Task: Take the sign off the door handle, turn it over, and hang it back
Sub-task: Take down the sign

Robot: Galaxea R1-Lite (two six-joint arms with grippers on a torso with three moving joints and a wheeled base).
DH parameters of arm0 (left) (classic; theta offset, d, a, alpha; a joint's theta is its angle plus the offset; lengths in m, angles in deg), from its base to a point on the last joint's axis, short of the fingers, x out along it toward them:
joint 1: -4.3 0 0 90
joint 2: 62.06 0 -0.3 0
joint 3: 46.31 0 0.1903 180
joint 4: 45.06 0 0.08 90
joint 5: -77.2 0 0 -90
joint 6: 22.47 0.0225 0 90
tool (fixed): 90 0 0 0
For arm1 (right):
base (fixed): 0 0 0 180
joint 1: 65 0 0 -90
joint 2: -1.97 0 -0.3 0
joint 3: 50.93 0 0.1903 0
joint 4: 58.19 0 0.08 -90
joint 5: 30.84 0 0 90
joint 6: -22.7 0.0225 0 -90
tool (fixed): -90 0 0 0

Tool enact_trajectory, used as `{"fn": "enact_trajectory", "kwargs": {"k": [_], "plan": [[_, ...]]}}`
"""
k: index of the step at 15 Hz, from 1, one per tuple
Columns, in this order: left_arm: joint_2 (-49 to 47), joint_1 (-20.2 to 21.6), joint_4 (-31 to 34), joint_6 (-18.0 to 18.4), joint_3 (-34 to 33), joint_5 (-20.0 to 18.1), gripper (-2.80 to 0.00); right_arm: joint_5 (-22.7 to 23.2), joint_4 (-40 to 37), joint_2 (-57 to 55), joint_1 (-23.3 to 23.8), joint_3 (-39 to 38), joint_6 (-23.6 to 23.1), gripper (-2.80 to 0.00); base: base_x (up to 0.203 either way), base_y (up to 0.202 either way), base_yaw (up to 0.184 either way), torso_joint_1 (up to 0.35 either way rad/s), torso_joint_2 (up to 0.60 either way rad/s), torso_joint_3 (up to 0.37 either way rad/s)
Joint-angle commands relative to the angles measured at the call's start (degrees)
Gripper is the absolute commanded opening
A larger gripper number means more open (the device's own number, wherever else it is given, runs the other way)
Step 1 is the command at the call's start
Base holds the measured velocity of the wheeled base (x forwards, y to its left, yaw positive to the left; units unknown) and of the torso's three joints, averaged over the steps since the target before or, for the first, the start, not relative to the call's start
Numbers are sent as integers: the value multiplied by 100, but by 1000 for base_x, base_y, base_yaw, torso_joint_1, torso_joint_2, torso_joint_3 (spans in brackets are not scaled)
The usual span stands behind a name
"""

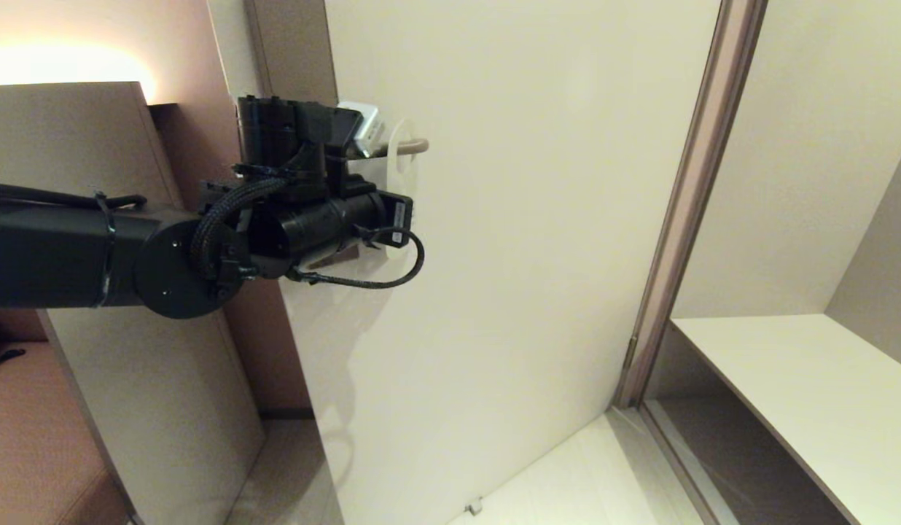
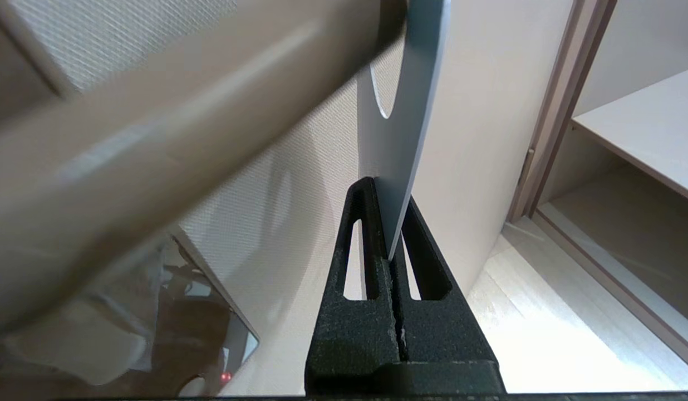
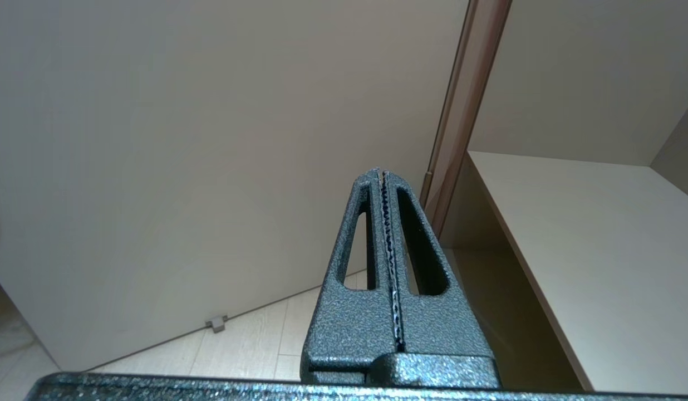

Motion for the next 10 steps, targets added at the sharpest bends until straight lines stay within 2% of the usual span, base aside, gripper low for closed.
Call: {"fn": "enact_trajectory", "kwargs": {"k": [1, 10], "plan": [[-87, -37, -11, 3, 9, 1, -280, -2, 0, -7, -4, 0, -3, -280, 0, 0, 0, 0, 0, 0], [-486, -186, 7, 3, 551, 3, -280, -2, 0, -7, -4, 0, -3, -280, 0, 0, 0, 0, 0, 0]]}}
